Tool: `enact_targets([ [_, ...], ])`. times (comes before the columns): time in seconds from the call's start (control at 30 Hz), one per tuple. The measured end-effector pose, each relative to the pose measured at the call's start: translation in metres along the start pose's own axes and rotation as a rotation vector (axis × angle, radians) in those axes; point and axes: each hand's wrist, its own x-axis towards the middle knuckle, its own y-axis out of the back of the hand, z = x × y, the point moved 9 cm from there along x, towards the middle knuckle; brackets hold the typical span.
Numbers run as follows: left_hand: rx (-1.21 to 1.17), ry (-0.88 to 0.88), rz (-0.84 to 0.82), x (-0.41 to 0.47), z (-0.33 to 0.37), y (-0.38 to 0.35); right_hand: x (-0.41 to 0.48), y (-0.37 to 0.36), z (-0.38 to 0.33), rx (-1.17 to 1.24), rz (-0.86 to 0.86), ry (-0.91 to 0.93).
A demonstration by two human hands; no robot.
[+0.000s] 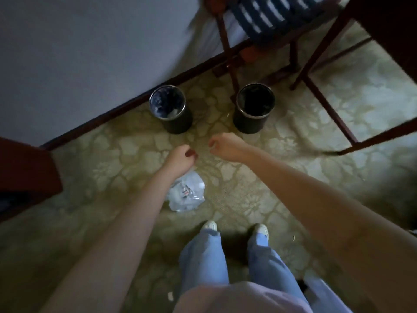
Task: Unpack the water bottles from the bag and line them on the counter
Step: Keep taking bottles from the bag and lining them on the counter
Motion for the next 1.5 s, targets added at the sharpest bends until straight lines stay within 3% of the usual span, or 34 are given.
enact_targets([
  [0.17, -0.263, 0.258, 0.151, -0.008, -0.076, 0.002, 0.04, -0.03, -0.023, 0.015, -0.139, 0.077],
  [0.47, -0.511, 0.569, 0.297, 0.013, -0.222, -0.036, 0.13, -0.166, -0.046, -0.201, -0.426, 0.112],
  [0.7, -0.518, 0.675, 0.303, 0.037, -0.303, -0.073, 0.185, -0.281, -0.054, -0.422, -0.633, 0.244],
  [0.83, -0.457, 0.651, 0.25, 0.057, -0.338, -0.103, 0.2, -0.341, -0.038, -0.546, -0.77, 0.287],
  [1.03, -0.365, 0.453, 0.14, 0.105, -0.349, -0.145, 0.237, -0.372, -0.002, -0.402, -0.66, 0.108],
  [1.2, -0.073, 0.207, -0.01, 0.129, -0.356, -0.176, 0.258, -0.377, 0.026, -0.34, -0.471, 0.037],
  [1.4, 0.259, 0.259, -0.274, 0.105, -0.414, -0.222, 0.264, -0.387, 0.031, -0.338, -0.325, -0.002],
  [1.5, 0.283, 0.227, -0.282, 0.095, -0.428, -0.23, 0.255, -0.41, 0.009, -0.455, -0.375, 0.084],
])
